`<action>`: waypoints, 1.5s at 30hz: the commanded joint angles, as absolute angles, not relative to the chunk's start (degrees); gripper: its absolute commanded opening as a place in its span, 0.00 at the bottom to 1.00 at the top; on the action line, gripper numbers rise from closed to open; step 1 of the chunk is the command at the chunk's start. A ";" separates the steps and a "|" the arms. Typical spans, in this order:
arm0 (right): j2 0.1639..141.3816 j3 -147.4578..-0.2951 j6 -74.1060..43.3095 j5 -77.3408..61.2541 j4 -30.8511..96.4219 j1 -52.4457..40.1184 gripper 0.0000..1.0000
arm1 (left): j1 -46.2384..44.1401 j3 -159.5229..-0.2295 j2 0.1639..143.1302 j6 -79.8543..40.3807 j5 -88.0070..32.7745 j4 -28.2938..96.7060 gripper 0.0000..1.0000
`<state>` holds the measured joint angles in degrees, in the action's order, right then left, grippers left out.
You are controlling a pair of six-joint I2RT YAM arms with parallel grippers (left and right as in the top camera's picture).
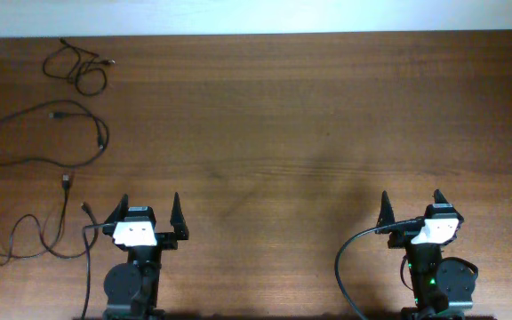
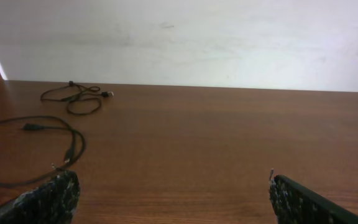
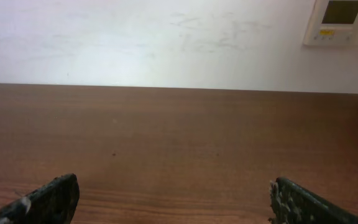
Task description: Untangle cables
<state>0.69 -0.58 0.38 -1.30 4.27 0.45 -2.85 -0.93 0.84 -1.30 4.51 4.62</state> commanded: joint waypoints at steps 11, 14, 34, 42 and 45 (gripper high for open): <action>0.21 -0.32 0.14 -0.82 4.67 0.86 0.98 | -3.11 -0.49 0.30 -0.38 3.88 4.60 0.99; 0.21 -0.32 0.14 -0.82 4.64 0.86 0.98 | -3.11 -0.49 0.30 -0.38 3.88 4.60 0.99; 0.19 -0.32 1.23 1.10 4.71 0.80 0.98 | -3.11 -0.49 0.30 -0.38 3.88 4.60 0.99; 0.21 -0.32 1.23 1.10 4.69 0.82 0.98 | -3.11 -0.49 0.30 -0.38 3.88 4.60 0.99; 0.21 -0.32 1.23 1.10 4.69 0.82 0.98 | -3.11 -0.49 0.30 -0.38 3.88 4.60 0.99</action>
